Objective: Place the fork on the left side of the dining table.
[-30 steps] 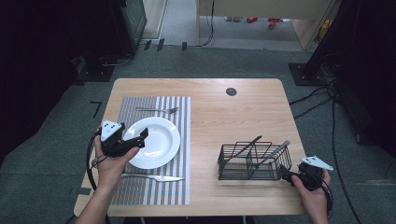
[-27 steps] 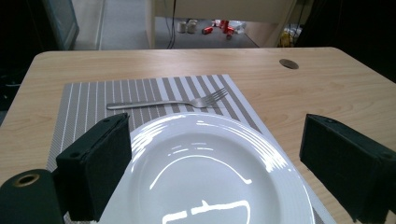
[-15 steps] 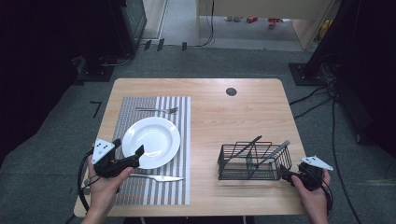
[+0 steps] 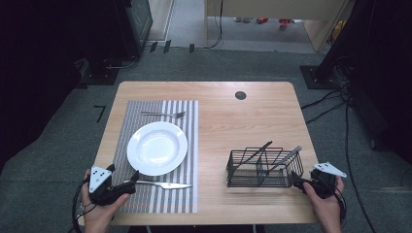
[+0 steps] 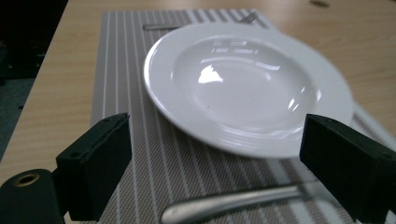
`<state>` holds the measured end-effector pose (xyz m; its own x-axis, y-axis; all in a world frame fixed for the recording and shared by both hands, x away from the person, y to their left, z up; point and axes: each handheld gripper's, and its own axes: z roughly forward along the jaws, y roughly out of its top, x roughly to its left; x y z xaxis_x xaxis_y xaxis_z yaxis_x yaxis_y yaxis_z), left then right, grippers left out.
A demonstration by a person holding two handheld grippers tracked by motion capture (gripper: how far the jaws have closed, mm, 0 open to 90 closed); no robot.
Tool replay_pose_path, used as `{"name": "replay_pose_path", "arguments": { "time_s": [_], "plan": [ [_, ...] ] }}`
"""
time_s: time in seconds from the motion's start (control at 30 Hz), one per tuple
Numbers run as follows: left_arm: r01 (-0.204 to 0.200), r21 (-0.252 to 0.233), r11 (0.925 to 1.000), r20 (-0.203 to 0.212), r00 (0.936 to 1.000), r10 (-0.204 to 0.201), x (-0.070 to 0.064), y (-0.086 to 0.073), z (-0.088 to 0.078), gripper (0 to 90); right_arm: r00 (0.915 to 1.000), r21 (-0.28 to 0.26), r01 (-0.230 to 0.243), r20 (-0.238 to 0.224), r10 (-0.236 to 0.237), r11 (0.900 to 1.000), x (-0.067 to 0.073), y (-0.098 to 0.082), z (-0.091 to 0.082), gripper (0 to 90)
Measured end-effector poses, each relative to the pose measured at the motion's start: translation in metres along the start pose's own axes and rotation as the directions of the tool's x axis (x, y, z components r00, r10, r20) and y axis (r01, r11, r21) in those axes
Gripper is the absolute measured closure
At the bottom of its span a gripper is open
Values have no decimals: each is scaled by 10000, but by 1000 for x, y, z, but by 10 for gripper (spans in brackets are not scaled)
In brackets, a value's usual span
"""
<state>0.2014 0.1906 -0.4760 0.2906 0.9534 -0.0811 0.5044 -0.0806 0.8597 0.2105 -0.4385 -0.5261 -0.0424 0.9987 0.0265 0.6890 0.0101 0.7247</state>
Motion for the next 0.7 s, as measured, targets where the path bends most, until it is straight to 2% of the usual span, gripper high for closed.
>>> {"name": "replay_pose_path", "arguments": {
  "time_s": [0.13,0.2,0.3,0.33,0.4,0.47,0.57,0.7],
  "plan": [
    [-28,516,9987,-268,9996,42,9,-15,3,94,10000,2,-11,3,11,10000,0,0,0,82],
    [165,653,9977,-256,9996,-149,14,-20,4,94,10000,1,-6,2,6,10000,0,0,0,82],
    [-5,997,9950,-344,9994,39,16,-28,7,95,10000,1,-7,0,7,10000,0,0,0,82],
    [84,1108,9938,-265,9996,-54,17,-30,8,95,10000,0,-5,1,5,10000,0,0,0,82],
    [203,1261,9918,-156,9997,-185,18,-33,9,95,10000,1,-7,1,7,10000,0,0,0,82],
    [109,1404,9900,-132,9999,-92,20,-35,10,95,10000,2,-7,1,7,10000,0,0,0,82],
    [-34,1628,9867,-302,9995,84,23,-37,13,95,10000,0,-8,1,8,10000,0,0,0,82],
    [-21,1827,9832,-423,9991,100,24,-38,14,96,10000,2,-10,2,10,10000,0,0,0,82]
  ]
}}
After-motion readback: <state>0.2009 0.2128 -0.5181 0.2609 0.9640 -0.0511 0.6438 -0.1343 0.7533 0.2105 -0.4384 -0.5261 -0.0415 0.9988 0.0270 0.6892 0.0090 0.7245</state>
